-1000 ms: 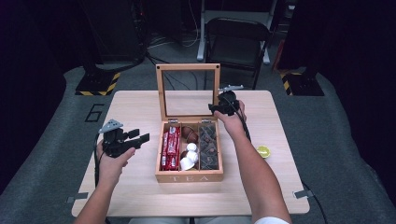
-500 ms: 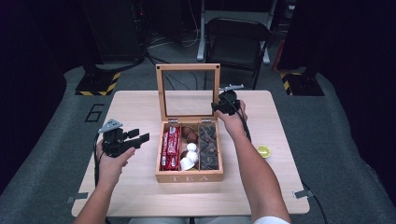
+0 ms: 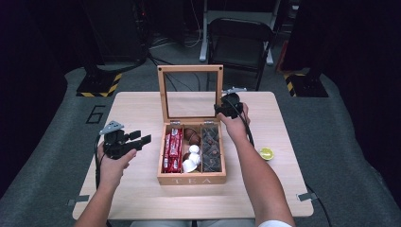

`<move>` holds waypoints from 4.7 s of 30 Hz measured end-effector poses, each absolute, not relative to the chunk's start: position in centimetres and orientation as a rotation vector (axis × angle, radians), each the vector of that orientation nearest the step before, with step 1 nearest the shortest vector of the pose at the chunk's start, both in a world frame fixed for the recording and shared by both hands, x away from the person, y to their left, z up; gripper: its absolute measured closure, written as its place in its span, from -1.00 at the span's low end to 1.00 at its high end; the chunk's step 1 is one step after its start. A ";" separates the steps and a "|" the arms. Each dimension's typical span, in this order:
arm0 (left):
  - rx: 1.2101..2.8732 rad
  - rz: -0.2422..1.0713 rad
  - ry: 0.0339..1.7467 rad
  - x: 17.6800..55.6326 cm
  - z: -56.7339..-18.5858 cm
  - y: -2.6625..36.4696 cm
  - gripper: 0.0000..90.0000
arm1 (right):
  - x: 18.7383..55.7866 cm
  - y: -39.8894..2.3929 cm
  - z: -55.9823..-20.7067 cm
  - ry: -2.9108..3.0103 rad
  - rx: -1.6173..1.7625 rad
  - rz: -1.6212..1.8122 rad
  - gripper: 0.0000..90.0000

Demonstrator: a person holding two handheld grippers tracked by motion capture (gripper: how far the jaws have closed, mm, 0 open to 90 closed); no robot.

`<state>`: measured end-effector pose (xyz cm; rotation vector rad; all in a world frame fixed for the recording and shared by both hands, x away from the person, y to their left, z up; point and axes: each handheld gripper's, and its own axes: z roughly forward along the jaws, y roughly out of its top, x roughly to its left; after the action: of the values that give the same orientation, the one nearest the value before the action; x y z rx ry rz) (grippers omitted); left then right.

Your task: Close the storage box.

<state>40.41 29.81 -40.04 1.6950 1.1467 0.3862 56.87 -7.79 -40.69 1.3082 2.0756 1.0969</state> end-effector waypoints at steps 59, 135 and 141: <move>1.708 0.381 1.143 40.5 -40.1 29.4 -0.04 | 54.6 -8.2 -39.6 1.979 1.285 1.167 0.11; 1.743 0.414 1.134 44.1 -38.1 27.4 0.00 | 52.2 -8.4 -37.9 1.980 1.161 1.192 0.44; 1.707 0.439 1.151 46.3 -36.5 27.7 0.04 | 51.8 -8.5 -38.0 1.979 1.164 1.209 0.43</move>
<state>46.30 27.73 -36.49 1.7072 1.1508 0.4390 51.82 -8.49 -38.04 1.1641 1.9790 1.2092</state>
